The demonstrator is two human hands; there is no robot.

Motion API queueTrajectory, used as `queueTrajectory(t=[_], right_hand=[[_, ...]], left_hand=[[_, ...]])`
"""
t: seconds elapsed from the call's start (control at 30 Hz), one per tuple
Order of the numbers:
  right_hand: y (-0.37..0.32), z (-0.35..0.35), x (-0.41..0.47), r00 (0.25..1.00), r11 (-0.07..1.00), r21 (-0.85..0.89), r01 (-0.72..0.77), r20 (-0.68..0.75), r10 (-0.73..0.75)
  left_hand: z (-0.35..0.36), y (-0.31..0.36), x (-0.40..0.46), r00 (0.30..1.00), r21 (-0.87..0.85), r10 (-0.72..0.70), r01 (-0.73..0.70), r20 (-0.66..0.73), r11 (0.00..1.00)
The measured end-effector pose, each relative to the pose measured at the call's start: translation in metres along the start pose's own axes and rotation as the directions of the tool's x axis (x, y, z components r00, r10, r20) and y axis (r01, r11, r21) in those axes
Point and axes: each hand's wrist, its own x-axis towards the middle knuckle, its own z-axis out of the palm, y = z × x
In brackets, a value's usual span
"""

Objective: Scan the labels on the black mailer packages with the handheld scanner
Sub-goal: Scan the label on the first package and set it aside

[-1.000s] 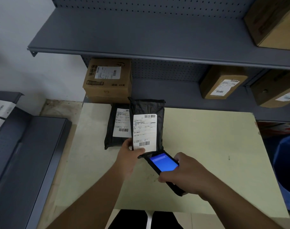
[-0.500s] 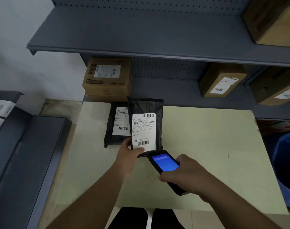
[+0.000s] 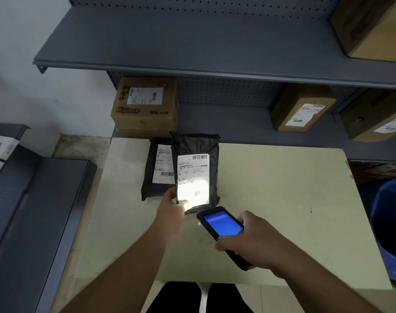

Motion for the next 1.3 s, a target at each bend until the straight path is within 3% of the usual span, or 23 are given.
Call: queueTrajectory(t=[0.57,1.3], right_hand=[[0.012,-0.012,0.008,0.999,0.996,0.085,-0.03,-0.019,0.032],[0.084,-0.095,0.011,0.989,0.953,0.296,-0.069,-0.103,0.104]], left_hand=[[0.016,-0.003,0.007,0.999,-0.046,-0.046,0.047,0.028,0.998],[0.152,-0.011,0.007,0.975,0.069,-0.14,0.129,0.172,0.989]])
